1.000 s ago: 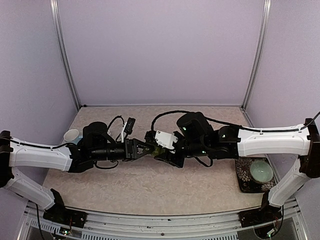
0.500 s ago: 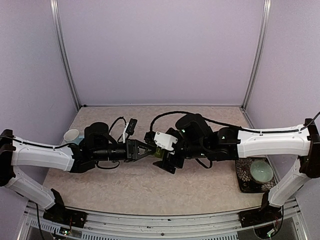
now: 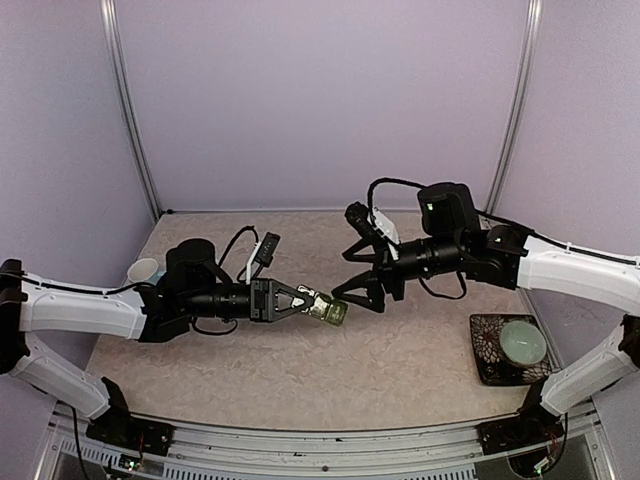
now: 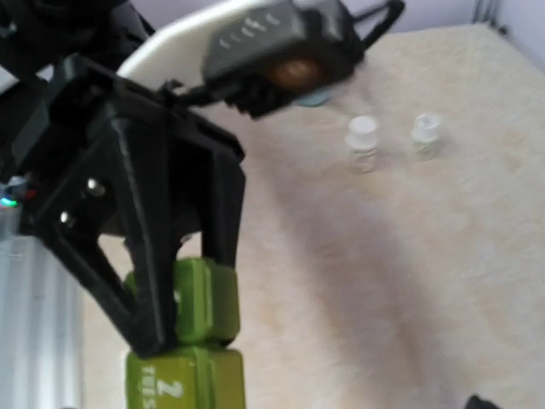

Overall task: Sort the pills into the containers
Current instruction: Pass from the left arm to the right

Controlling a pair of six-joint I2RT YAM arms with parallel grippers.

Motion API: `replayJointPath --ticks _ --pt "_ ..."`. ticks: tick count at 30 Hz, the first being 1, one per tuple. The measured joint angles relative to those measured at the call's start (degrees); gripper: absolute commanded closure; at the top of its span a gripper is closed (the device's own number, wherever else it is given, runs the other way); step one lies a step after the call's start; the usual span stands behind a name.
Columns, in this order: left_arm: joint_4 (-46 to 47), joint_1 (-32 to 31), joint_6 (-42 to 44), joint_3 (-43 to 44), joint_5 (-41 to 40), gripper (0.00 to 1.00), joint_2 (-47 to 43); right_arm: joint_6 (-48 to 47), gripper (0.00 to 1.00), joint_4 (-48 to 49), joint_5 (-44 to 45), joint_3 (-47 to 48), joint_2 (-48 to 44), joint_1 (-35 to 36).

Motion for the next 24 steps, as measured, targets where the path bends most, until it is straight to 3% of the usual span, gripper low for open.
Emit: replayJointPath --ticks 10,18,24 --pt "-2.69 -0.37 3.69 2.51 4.00 0.80 -1.01 7.08 0.20 -3.39 -20.96 0.24 7.48 -2.51" --pt "-3.02 -0.96 4.63 2.62 4.39 0.79 -1.14 12.85 0.31 -1.40 -29.00 0.39 9.84 -3.10" --pt "-3.02 -1.40 4.85 2.64 4.55 0.79 -1.14 16.74 0.49 1.46 -32.74 1.18 11.65 -3.34"
